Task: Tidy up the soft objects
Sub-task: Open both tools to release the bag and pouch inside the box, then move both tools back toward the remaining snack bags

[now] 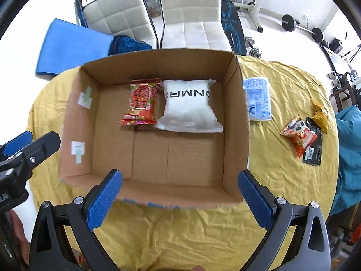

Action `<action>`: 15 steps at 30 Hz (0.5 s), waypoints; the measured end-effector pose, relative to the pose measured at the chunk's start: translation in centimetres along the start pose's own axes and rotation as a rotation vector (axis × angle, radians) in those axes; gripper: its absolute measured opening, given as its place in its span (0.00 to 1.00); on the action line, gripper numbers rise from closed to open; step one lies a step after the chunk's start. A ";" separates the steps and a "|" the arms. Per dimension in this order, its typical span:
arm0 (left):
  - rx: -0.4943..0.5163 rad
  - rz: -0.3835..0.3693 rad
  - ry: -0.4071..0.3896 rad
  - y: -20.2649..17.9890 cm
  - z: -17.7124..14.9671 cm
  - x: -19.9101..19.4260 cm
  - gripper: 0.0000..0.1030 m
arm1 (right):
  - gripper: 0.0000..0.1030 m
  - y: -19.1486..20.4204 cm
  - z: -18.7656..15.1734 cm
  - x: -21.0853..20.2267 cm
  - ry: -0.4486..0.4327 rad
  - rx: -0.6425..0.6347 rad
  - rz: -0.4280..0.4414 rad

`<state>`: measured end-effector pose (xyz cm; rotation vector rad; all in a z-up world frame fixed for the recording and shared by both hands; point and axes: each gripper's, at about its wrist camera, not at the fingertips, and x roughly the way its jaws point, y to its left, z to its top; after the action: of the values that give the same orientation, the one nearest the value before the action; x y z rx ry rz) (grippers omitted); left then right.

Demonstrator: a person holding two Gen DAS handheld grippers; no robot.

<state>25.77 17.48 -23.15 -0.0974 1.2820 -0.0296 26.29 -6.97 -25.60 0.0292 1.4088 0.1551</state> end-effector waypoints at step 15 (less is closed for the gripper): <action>-0.018 0.001 -0.094 -3.0 -3.4 -7.9 0.96 | 1.00 -2.0 -3.1 -7.3 -0.074 -0.033 0.140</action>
<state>20.37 14.88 -16.31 -0.1120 1.1885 -0.0126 22.29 -10.09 -19.16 0.1059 1.3297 0.2907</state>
